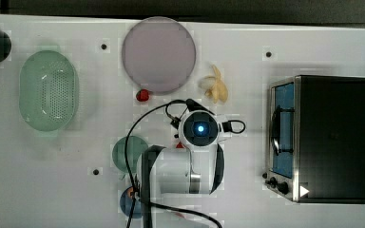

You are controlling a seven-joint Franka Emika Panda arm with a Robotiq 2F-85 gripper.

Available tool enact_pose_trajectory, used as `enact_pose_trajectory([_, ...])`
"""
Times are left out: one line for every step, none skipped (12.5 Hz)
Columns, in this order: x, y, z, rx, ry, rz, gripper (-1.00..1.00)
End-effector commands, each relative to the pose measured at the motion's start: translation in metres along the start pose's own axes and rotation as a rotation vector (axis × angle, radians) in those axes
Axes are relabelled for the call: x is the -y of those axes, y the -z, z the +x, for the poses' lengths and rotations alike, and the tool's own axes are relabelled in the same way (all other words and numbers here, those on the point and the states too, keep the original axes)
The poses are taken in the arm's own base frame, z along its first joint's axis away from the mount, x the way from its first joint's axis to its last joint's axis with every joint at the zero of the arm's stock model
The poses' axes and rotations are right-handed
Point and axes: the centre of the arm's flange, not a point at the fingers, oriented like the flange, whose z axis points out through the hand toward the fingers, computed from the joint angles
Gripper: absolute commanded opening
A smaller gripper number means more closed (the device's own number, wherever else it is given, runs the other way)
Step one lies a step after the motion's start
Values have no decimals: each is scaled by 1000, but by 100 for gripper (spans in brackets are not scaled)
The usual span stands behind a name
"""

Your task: Pick ketchup from plate and place it on table.

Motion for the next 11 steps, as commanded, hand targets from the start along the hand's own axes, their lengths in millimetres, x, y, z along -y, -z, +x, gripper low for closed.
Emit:
enact_pose_trajectory([9,102,33,-134,-65,75,100])
enact_pose_trajectory([10,126,35,-120,-66,64,100])
enact_pose_trajectory([10,151,38,-104,-82,53,100])
enact_pose_trajectory([13,182,42,-105,-128,64,100])
enact_pose_trajectory([16,212,46,-108,-171,71,100])
enact_pose_trajectory([19,242,49,-111,-182,74,100])
enact_pose_trajectory([20,271,52,-110,-182,72,100])
enact_pose_trajectory([21,298,54,-109,-182,71,100])
enact_pose_trajectory([21,320,53,-93,-182,59,100])
enact_pose_trajectory([18,337,51,-67,-184,41,100])
enact_pose_trajectory([15,350,48,-42,-187,23,100])
